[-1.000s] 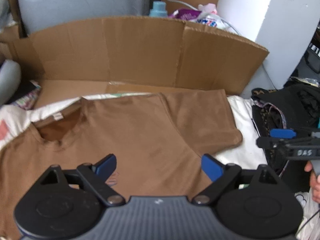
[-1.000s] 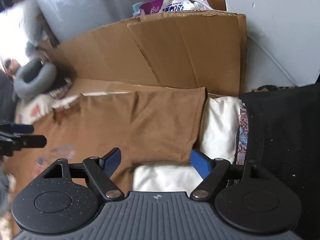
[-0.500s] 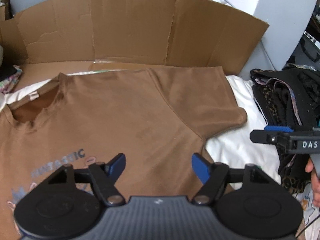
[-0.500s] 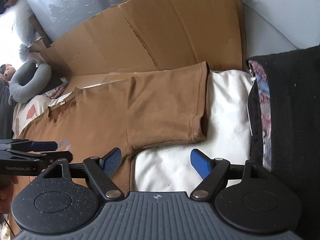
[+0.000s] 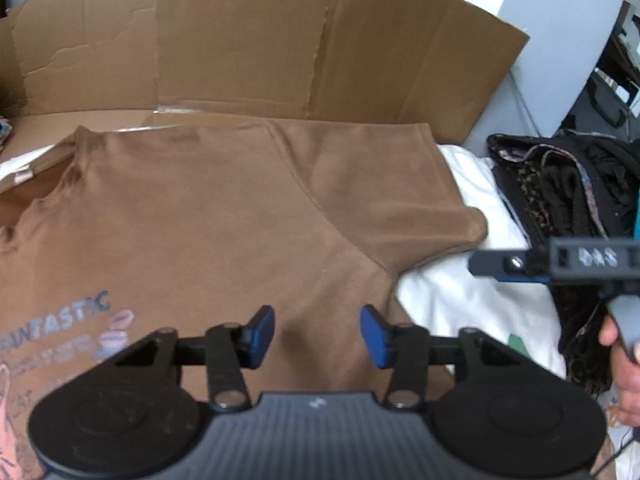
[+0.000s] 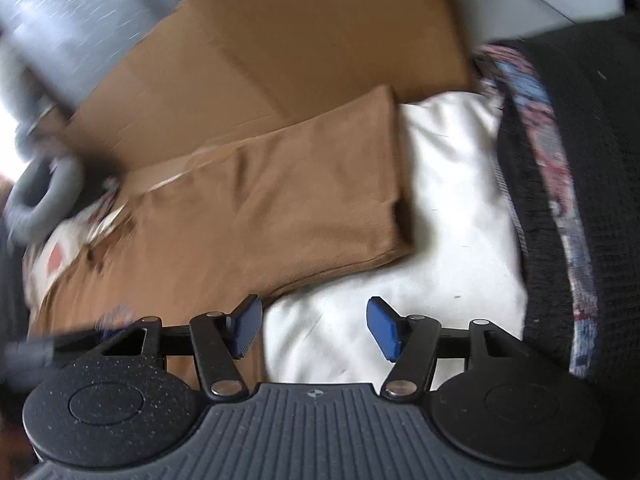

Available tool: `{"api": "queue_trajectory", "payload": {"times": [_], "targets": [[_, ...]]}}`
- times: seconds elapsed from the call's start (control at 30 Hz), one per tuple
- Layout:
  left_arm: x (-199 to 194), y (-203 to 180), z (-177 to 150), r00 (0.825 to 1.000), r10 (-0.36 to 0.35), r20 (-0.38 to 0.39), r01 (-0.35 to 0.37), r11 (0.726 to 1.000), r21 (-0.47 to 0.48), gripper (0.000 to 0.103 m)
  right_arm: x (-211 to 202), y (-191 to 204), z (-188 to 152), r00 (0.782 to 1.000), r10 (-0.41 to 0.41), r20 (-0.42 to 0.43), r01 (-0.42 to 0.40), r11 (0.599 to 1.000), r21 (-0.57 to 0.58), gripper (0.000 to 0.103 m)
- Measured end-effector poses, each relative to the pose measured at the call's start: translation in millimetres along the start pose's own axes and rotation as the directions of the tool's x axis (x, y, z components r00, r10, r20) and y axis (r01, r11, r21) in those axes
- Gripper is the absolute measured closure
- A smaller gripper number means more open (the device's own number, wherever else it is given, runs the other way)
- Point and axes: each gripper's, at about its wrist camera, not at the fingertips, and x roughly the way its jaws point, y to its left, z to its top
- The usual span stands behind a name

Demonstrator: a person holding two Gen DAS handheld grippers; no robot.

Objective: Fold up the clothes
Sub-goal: 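Pinch the shirt sleeve edge with the right tool while the left tool closes beside it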

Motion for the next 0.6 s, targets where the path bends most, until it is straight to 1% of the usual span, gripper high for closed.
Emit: {"api": "queue_trajectory", "payload": {"times": [0.03, 0.13, 0.2, 0.3, 0.43, 0.5, 0.57, 0.6], "targets": [[1.3, -1.8, -0.3, 1.000, -0.003, 0.003, 0.003, 1.000, 0.008, 0.064, 2.7, -2.5, 1.5, 1.000, -0.009, 0.007, 0.009, 1.000, 0.020, 0.041], [5.8, -4.3, -0.7, 1.000, -0.016, 0.002, 0.016, 1.000, 0.002, 0.072, 11.9, -4.7, 2.7, 0.999, -0.031, 0.024, 0.030, 0.999, 0.019, 0.041], [8.5, -4.8, -0.9, 1.000, -0.024, 0.000, 0.024, 1.000, -0.007, 0.074, 19.4, -6.5, 3.0, 0.999, -0.045, 0.023, 0.044, 0.999, 0.026, 0.041], [12.8, -5.4, -1.3, 1.000, -0.029, -0.005, 0.029, 1.000, -0.012, 0.082, 29.1, -8.8, 5.1, 0.998, -0.057, 0.017, 0.056, 0.997, 0.052, 0.042], [19.1, -6.5, -1.1, 0.999, -0.036, -0.010, 0.035, 0.999, -0.025, 0.087, 34.1, -16.6, 13.2, 0.998, -0.049, 0.029, 0.045, 0.991, 0.126, 0.042], [22.2, -8.4, -1.2, 0.999, -0.042, -0.013, 0.042, 0.999, -0.028, 0.090, 35.9, -19.2, 16.8, 0.997, -0.062, 0.041, 0.056, 0.988, 0.142, 0.053], [24.4, -11.3, -2.4, 0.999, -0.047, -0.012, 0.047, 0.999, -0.025, 0.090, 37.5, -19.0, 19.5, 0.995, -0.088, 0.040, 0.082, 0.988, 0.131, 0.093], [25.3, -12.6, -3.2, 0.999, -0.049, -0.010, 0.049, 0.999, -0.023, 0.091, 37.2, -18.4, 20.7, 0.995, -0.091, 0.040, 0.086, 0.988, 0.125, 0.096]]}}
